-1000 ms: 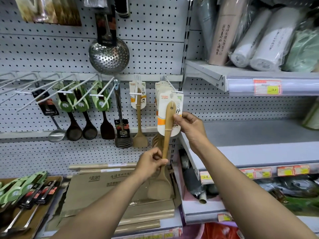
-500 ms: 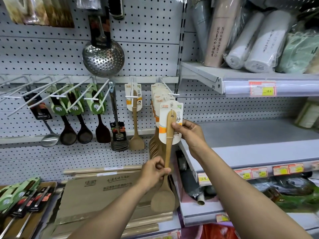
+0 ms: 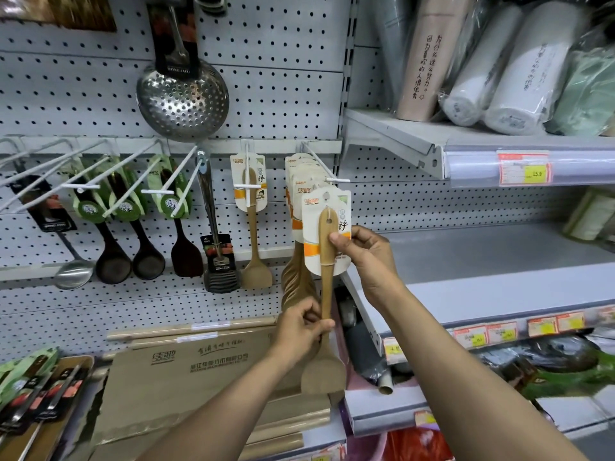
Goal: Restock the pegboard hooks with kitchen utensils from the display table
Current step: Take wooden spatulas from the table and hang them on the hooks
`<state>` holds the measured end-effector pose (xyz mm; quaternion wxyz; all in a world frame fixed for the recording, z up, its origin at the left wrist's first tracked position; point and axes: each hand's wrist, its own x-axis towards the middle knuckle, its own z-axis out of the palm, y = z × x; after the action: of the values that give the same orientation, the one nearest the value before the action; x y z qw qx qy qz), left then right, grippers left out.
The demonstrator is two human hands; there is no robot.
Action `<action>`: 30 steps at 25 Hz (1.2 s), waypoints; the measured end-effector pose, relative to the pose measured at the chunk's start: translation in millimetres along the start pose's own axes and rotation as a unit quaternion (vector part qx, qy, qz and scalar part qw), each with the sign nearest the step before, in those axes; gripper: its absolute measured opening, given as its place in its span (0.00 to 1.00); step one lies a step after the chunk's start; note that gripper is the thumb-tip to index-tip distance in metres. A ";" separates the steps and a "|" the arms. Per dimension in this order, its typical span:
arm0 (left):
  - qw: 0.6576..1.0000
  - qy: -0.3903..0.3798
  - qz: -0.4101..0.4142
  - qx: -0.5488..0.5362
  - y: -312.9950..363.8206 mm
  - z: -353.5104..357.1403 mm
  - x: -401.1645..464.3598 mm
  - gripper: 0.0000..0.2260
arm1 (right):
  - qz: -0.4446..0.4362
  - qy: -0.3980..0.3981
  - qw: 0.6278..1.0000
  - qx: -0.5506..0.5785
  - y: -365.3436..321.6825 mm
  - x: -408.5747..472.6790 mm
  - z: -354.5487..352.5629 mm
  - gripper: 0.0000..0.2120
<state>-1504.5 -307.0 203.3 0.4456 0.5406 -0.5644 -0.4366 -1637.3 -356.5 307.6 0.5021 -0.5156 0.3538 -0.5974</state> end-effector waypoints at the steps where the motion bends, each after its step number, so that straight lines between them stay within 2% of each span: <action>1: 1.000 -0.002 0.005 0.004 0.9 -0.2 2.6 0.13 | -0.001 -0.002 1.000 0.005 -0.3 1.8 -1.1 0.02; 11: 0.999 -0.014 -0.002 0.045 -16.4 -1.3 12.9 0.14 | 0.011 -0.018 1.000 0.017 20.6 10.1 -8.6 0.07; 15: 0.999 -0.014 -0.019 0.036 -14.9 -1.1 25.6 0.14 | 0.008 -0.006 1.000 0.018 22.5 22.4 -4.5 0.02; 23: 0.997 0.029 -0.042 0.065 -16.5 -2.2 63.3 0.11 | 0.036 -0.014 0.997 -0.068 28.8 54.2 4.9 0.05; 30: 0.994 0.034 -0.041 0.097 -16.2 -2.4 77.2 0.11 | 0.043 -0.020 0.996 -0.077 29.0 59.7 4.3 0.06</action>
<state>-1500.0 -384.8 190.4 0.3921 0.6184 -0.5658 -0.3790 -1624.2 -420.8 296.8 0.4930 -0.5486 0.4111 -0.5356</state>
